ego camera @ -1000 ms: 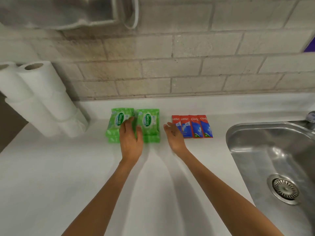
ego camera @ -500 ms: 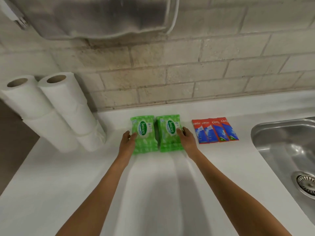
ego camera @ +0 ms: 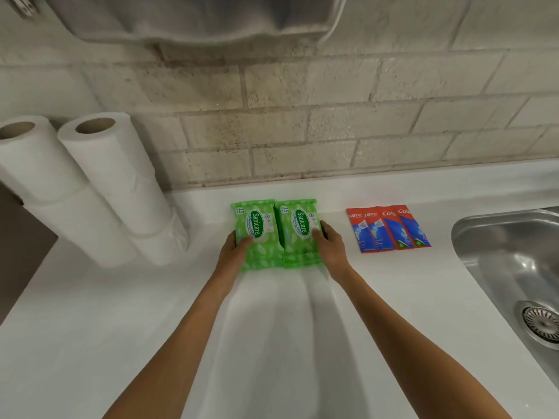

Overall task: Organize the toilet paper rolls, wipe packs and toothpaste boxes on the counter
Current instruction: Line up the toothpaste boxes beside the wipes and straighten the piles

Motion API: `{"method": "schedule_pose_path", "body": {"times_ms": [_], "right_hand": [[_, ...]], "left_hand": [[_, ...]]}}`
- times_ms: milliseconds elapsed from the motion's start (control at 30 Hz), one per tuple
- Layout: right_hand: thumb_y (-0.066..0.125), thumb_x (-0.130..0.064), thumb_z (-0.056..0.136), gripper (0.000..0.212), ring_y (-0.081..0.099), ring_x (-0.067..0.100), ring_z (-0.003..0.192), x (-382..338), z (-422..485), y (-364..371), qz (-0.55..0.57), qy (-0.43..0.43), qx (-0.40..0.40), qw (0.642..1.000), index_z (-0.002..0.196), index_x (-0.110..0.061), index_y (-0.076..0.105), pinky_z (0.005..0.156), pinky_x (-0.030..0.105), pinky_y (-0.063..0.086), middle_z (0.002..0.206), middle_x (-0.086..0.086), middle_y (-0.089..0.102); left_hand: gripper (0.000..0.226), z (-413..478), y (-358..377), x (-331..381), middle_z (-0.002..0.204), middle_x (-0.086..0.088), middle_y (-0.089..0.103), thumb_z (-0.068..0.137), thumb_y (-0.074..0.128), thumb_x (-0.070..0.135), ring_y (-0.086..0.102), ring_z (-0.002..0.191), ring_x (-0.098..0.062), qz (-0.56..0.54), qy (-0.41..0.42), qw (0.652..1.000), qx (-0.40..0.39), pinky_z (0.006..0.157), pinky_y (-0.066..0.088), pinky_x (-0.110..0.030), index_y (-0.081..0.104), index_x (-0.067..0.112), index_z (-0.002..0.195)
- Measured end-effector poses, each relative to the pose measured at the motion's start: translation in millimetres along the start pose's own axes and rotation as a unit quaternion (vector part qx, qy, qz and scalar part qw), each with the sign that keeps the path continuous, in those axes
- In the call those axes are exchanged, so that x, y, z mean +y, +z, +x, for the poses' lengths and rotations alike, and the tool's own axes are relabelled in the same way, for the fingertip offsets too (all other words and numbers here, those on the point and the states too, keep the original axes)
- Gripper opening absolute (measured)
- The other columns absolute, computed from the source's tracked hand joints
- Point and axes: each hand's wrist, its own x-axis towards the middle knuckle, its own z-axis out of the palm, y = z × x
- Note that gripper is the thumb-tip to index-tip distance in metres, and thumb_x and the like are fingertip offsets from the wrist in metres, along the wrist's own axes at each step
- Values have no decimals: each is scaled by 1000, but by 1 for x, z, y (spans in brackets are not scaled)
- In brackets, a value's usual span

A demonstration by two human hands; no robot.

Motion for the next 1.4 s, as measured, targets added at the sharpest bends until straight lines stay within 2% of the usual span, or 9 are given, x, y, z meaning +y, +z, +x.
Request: {"method": "schedule_pose_path", "body": {"times_ms": [167,300,467,667,833,933,1067,1200,1400], "right_hand": [[41,-12,96,31,60,22,107,-1,0,-1,20,12,-7,1000,121,-8,57,96,38,48,118,8,65],[41,-10,95,27,61,20,100,0,0,-3,46,12,-20,999,116,-8,59,93,38,49,116,10,66],[40,-10,95,27,61,29,108,0,-1,-2,51,20,-23,998,115,-8,59,97,44,48,115,12,66],[39,-10,96,27,58,34,111,0,-1,-1,52,26,-26,998,114,-5,57,99,47,47,115,15,65],[38,-10,95,27,54,42,112,1,0,-1,52,29,-30,998,112,-4,58,99,54,43,115,22,63],[37,-10,96,27,57,38,111,0,0,-2,53,28,-36,998,112,-8,59,98,52,45,113,17,65],[38,-10,95,28,54,40,113,0,-1,-1,50,28,-32,998,114,-2,57,99,49,44,116,21,62],[38,-10,96,28,57,34,112,-1,-1,-1,50,25,-34,998,113,-7,59,96,44,46,114,14,65],[37,-9,95,28,56,41,109,0,0,-1,47,22,-37,998,113,-2,57,97,51,46,114,22,63]], "left_hand": [[33,1,2,-2,116,1,60,92,49,22,57,104,-16,-15,-2,1000,2,80,42,-25,50,19,125],[28,1,3,-2,112,3,61,91,50,22,59,98,-13,-20,3,1000,6,75,44,-22,53,23,119],[22,2,1,-3,108,4,62,90,51,23,59,95,-11,-22,8,1000,5,71,44,-20,55,28,111],[25,4,-2,-4,120,-5,63,90,49,22,58,112,-24,-6,4,1000,6,102,44,-44,55,25,115],[28,5,-2,-4,121,-4,62,91,48,22,57,114,-25,1,3,1000,5,103,42,-44,54,26,118],[32,5,-1,-3,124,-3,60,91,47,23,56,115,-23,8,1,1000,3,102,43,-40,52,25,123],[25,4,-1,-2,120,-1,61,91,47,22,56,113,-22,6,5,1000,-6,100,43,-38,53,31,114],[25,3,-1,-1,116,1,61,91,48,20,57,113,-22,0,4,1000,-8,100,44,-38,53,32,112],[35,1,-3,2,120,5,61,90,46,19,57,112,-18,17,28,999,-30,97,45,-36,50,36,120]]}}
